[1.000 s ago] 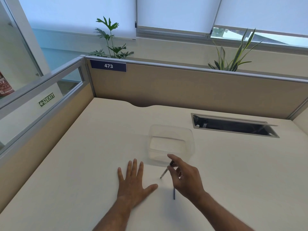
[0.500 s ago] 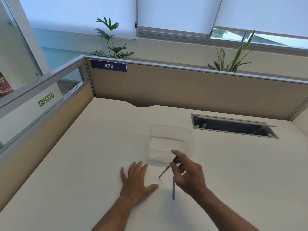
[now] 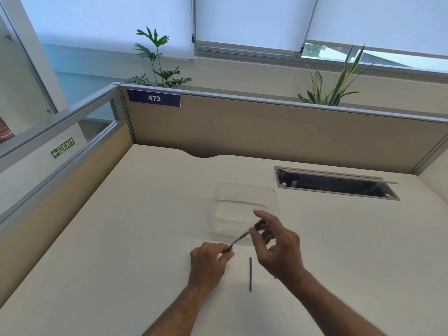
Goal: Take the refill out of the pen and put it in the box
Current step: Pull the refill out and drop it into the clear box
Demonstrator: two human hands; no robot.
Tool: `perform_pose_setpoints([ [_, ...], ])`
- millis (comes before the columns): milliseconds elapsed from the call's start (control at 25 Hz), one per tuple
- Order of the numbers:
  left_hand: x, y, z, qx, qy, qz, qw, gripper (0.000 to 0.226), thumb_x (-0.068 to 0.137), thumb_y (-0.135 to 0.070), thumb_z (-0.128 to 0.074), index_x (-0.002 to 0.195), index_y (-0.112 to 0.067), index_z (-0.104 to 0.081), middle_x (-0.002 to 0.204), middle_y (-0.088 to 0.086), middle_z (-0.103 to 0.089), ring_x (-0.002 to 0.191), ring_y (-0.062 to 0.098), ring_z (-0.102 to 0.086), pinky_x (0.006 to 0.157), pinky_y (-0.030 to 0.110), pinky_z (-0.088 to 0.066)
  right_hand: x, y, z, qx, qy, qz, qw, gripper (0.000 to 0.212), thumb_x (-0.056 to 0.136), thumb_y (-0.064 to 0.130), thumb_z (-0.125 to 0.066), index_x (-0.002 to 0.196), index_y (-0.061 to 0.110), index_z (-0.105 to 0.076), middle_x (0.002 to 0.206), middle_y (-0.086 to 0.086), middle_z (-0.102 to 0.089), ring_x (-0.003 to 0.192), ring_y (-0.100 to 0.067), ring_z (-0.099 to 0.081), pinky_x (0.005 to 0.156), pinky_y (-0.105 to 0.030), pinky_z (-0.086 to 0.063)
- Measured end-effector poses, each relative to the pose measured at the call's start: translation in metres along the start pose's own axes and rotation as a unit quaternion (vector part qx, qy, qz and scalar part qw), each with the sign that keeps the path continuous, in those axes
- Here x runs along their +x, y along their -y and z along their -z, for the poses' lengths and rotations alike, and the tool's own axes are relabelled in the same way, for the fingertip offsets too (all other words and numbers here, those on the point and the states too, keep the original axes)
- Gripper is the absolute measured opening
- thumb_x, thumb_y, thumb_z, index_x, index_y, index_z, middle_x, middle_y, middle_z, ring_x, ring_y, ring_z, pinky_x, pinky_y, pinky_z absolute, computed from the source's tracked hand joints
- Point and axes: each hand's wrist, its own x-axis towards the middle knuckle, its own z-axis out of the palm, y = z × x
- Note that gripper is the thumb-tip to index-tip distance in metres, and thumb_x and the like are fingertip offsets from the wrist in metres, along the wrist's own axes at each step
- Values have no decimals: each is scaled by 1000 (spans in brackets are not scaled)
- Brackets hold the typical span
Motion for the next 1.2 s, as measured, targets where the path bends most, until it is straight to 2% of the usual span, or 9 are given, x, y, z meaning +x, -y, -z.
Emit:
perform_pose_setpoints([
  [120,1,-1,3,-28,-13,13,999,7,86,-31,-73,92,-28,-76,92,-13,-76,93,14,-65,87,40,-48,4,-2,5,35,-29,-33,998,31,76,6,-79,100,15,-62,76,10,-68,64,-2,-66,58,-9,-52],
  [280,4,-15,8,-199,4,104,974,6,86,-27,-75,80,-28,-76,75,-15,-75,81,6,-66,73,30,-50,-1,-11,4,109,-71,-156,979,23,75,4,-82,77,18,-64,68,5,-69,63,-12,-69,60,-17,-55],
  [400,8,-39,17,-387,33,191,902,3,84,-25,-77,82,-26,-79,84,-11,-78,87,8,-71,77,25,-52,-12,-24,-2,186,-85,-299,932,22,75,5,-82,68,18,-65,68,-3,-72,63,-17,-69,62,-29,-58],
  [480,10,-54,23,-483,70,228,842,10,85,-27,-75,93,-24,-79,98,-10,-78,96,4,-70,85,34,-55,-21,-32,-6,224,-71,-373,898,19,75,5,-82,69,14,-66,67,-9,-72,65,-24,-69,66,-41,-60],
  [640,16,-75,28,-578,73,258,770,25,81,-31,-73,101,-16,-78,99,-8,-77,106,12,-64,95,46,-51,-39,-35,-13,284,-16,-440,852,20,75,2,-82,85,11,-67,73,-11,-76,72,-27,-72,67,-38,-58],
  [760,17,-79,28,-573,39,257,777,32,70,-36,-75,95,-18,-80,85,-6,-74,94,14,-65,88,42,-54,-46,-32,-17,260,63,-444,855,29,77,8,-81,101,15,-66,78,-8,-78,75,-18,-75,65,-28,-55],
  [880,18,-76,26,-553,13,247,796,24,73,-33,-79,91,-17,-81,82,-3,-76,86,15,-68,78,35,-58,-45,-25,-16,212,117,-421,874,39,74,15,-84,107,23,-66,84,-1,-79,79,-11,-73,70,-26,-55],
  [1040,18,-75,24,-501,-10,222,837,9,83,-29,-78,85,-21,-81,79,3,-75,77,14,-66,79,35,-60,-34,-14,-11,86,98,-287,949,40,73,25,-85,107,32,-67,98,19,-71,90,0,-67,72,-20,-57],
  [1200,16,-78,24,-505,9,144,851,6,84,-24,-76,86,-21,-81,79,2,-79,78,18,-75,74,27,-59,-16,-10,-15,93,75,-226,967,22,78,15,-82,92,30,-73,81,18,-76,74,0,-71,63,-9,-52],
])
